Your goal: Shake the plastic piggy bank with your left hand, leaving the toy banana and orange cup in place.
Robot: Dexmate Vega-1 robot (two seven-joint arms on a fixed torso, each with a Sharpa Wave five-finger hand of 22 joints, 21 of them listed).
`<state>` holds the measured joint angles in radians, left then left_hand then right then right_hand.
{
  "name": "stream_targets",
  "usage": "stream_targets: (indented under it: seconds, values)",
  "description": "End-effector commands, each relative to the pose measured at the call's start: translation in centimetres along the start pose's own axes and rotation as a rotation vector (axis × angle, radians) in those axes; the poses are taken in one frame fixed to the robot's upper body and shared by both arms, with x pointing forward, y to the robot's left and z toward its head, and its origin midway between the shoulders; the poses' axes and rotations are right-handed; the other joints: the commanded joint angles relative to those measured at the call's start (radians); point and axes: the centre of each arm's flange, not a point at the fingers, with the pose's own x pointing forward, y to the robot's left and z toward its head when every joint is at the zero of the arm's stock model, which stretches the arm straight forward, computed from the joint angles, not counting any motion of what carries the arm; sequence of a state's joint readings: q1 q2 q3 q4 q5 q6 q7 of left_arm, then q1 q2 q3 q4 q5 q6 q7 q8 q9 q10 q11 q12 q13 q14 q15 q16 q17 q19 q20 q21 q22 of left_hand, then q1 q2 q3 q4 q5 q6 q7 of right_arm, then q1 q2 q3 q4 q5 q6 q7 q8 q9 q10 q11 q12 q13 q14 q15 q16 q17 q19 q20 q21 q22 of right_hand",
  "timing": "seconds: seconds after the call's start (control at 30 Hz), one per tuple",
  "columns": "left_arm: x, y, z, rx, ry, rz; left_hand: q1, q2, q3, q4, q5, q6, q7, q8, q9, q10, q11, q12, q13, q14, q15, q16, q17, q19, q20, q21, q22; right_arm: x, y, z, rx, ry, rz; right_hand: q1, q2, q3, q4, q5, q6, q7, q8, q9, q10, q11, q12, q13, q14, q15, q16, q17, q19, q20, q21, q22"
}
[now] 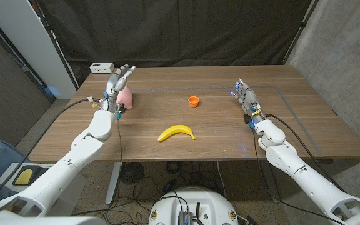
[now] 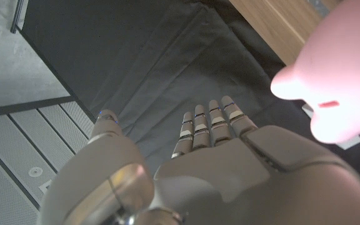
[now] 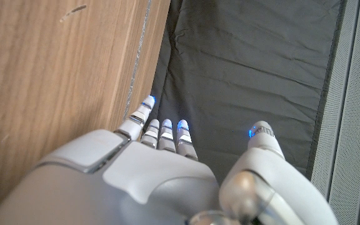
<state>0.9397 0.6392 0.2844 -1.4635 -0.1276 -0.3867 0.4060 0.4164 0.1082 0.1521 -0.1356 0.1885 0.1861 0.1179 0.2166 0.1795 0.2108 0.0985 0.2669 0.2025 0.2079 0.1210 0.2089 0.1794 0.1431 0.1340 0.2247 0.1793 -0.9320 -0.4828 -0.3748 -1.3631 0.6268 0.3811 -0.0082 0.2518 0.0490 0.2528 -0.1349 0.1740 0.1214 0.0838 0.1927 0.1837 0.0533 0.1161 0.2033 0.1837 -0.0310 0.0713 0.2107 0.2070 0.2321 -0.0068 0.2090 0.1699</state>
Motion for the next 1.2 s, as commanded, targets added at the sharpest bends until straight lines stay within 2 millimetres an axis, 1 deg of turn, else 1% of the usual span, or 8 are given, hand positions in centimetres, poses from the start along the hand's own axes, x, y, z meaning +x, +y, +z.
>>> stream_targets:
  seconds: [0.03,0.1,0.23,0.33,0.37,0.67,0.9,1.2]
  values:
    - [0.0,2.7,1.1,0.230,-0.025,0.042,0.020,0.005,0.010,-0.004,0.007,0.008,0.000,0.002,0.003,0.007,-0.004,0.001,0.004,0.006,-0.002,-0.002,0.001,-0.005,0.007,-0.007,0.004,-0.9,0.0,-0.4,-0.007,0.018,-0.017,0.009,0.003,0.005,-0.003,0.004,0.001,-0.004,-0.001,0.003,-0.001,0.010,0.000,0.004,-0.004,0.005,-0.003,0.002,0.002,0.003,-0.005,0.002]
    - [0.0,3.2,1.2,0.271,-0.025,0.038,0.025,0.004,0.012,-0.008,0.006,0.006,0.000,0.000,0.003,0.006,-0.007,0.000,0.005,0.005,-0.003,-0.003,0.001,-0.010,0.010,-0.009,0.004,-1.0,0.0,-0.4,-0.006,0.022,-0.020,0.009,0.003,0.005,-0.003,0.004,0.001,-0.004,-0.001,0.003,-0.001,0.009,0.000,0.004,-0.004,0.005,-0.003,0.002,0.002,0.002,-0.006,0.002]
    - [0.0,4.4,1.5,0.415,-0.002,0.035,0.055,-0.024,0.017,-0.027,0.000,-0.031,-0.004,-0.019,0.004,-0.030,-0.006,-0.018,0.007,-0.027,0.001,-0.019,0.001,-0.041,0.023,-0.024,0.004,-1.0,0.0,-0.3,-0.013,0.026,-0.012,0.009,0.003,0.005,-0.003,0.004,0.001,-0.004,-0.001,0.003,-0.001,0.010,0.000,0.004,-0.005,0.005,-0.003,0.003,0.002,0.003,-0.006,0.002]
    - [0.0,5.1,1.7,0.483,0.016,0.043,0.061,-0.038,0.015,-0.030,-0.004,-0.057,-0.011,-0.028,0.004,-0.045,-0.007,-0.025,0.009,-0.039,0.001,-0.023,0.002,-0.055,0.035,-0.029,0.004,-1.0,0.0,-0.3,-0.013,0.031,-0.013,0.009,0.004,0.004,-0.003,0.004,0.001,-0.004,-0.001,0.003,-0.001,0.010,0.000,0.004,-0.004,0.005,-0.003,0.003,0.002,0.003,-0.006,0.002]
    - [-0.1,5.3,1.7,0.494,0.020,0.050,0.064,-0.048,0.013,-0.031,-0.007,-0.068,-0.011,-0.031,0.004,-0.051,-0.009,-0.028,0.011,-0.045,0.001,-0.024,0.002,-0.060,0.046,-0.030,0.003,-1.0,0.0,-0.2,-0.016,0.031,-0.010,0.009,0.004,0.004,-0.003,0.004,0.001,-0.004,-0.001,0.003,-0.001,0.010,0.000,0.004,-0.005,0.005,-0.004,0.003,0.002,0.003,-0.006,0.002]
    - [-0.2,6.7,1.9,0.583,0.053,0.041,0.071,-0.071,0.008,-0.032,-0.011,-0.076,-0.016,-0.030,0.005,-0.061,-0.016,-0.032,0.013,-0.056,0.001,-0.024,0.003,-0.069,0.071,-0.032,0.003,-1.0,0.2,0.3,-0.028,0.008,-0.002,0.009,0.004,0.004,-0.002,0.003,0.001,-0.005,-0.001,0.003,-0.003,0.007,-0.001,0.005,-0.006,0.004,-0.004,0.003,0.001,0.002,-0.008,0.002]
    - [-0.2,7.5,2.2,0.625,0.075,0.014,0.073,-0.081,0.006,-0.031,-0.012,-0.077,-0.019,-0.028,0.005,-0.063,-0.015,-0.033,0.015,-0.058,-0.001,-0.023,0.003,-0.072,0.077,-0.032,0.003,-0.7,0.4,1.1,-0.045,-0.045,-0.003,0.011,0.002,0.002,-0.004,0.003,0.013,-0.006,0.003,0.003,0.016,0.004,0.005,0.005,0.015,-0.002,0.003,0.003,0.017,0.003,-0.004,0.002]
    - [0.0,8.4,2.4,0.654,0.085,0.014,0.075,-0.091,0.003,-0.030,-0.013,-0.074,-0.017,-0.026,0.005,-0.058,-0.015,-0.030,0.016,-0.050,-0.004,-0.019,0.003,-0.066,0.077,-0.029,0.003,-0.7,0.5,0.9,-0.037,-0.045,-0.011,0.013,0.000,0.001,-0.005,0.003,0.016,-0.002,0.003,0.003,0.013,-0.002,0.003,0.004,0.022,-0.002,0.004,0.002,0.029,-0.002,-0.002,0.002]
